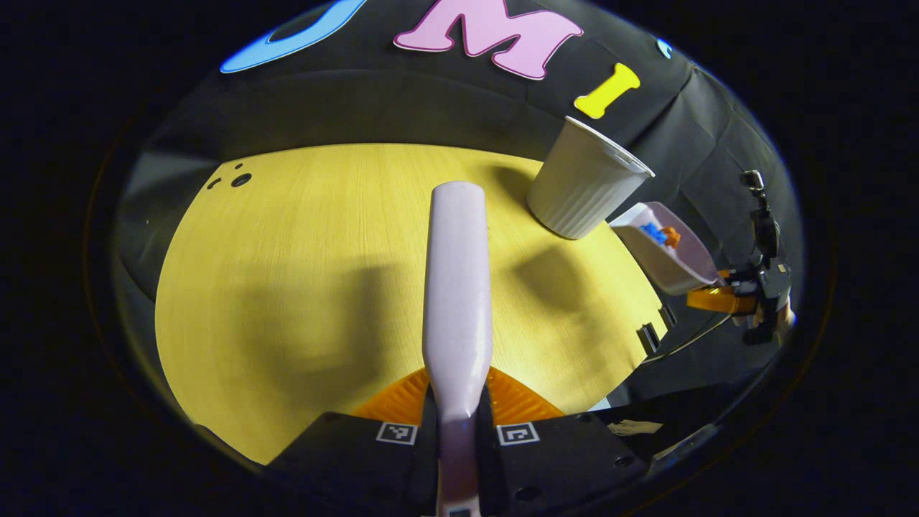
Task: Pick up the small broom and dustpan from the desktop, sweep the trash into the dustpan with the broom, and then empty the trash into the garbage bin.
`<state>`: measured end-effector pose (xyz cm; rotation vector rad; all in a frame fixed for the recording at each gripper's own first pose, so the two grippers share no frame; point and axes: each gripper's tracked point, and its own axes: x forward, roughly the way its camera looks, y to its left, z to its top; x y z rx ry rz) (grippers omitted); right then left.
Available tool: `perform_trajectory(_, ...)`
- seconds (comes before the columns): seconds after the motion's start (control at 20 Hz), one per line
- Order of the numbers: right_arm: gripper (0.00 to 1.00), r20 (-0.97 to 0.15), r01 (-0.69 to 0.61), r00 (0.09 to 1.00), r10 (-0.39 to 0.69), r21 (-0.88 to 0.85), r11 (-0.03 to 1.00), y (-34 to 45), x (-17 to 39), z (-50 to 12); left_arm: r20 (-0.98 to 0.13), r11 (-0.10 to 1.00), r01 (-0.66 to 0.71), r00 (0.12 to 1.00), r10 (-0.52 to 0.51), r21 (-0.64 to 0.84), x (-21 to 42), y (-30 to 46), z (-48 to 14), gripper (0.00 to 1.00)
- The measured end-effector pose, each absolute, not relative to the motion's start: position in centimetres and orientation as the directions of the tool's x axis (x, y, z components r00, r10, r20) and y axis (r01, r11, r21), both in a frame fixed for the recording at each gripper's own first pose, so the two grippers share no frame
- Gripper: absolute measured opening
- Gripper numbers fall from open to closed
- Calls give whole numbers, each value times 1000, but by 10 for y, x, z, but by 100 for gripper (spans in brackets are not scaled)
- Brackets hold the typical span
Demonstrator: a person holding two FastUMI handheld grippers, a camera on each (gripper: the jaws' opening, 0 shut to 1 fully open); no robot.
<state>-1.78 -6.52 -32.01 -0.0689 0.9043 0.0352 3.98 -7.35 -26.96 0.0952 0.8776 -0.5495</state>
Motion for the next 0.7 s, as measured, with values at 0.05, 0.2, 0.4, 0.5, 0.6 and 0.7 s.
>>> perform_trajectory(0.05,37,-782,-48,623,-6,-46,998,-64,-16,-317,-752,862,486,512,-415,-145,42,-74,-269,26)
perform_trajectory(0.2,37,-764,19,645,-36,-31,999,-69,-13,-310,-748,875,450,515,-419,-181,45,-67,-271,26)
perform_trajectory(0.4,37,-723,77,684,-95,-58,995,-66,-1,-313,-745,890,408,524,-412,-205,47,-58,-271,29)
perform_trajectory(0.5,37,-700,93,706,-103,-53,994,-65,11,-313,-747,898,387,530,-402,-210,46,-52,-270,29)
perform_trajectory(0.6,37,-677,106,726,-121,-64,992,-77,28,-292,-747,907,360,538,-392,-217,49,-43,-269,25)
perform_trajectory(0.7,37,-658,119,737,-157,-102,988,-101,69,-282,-745,918,333,552,-374,-214,52,-33,-267,26)
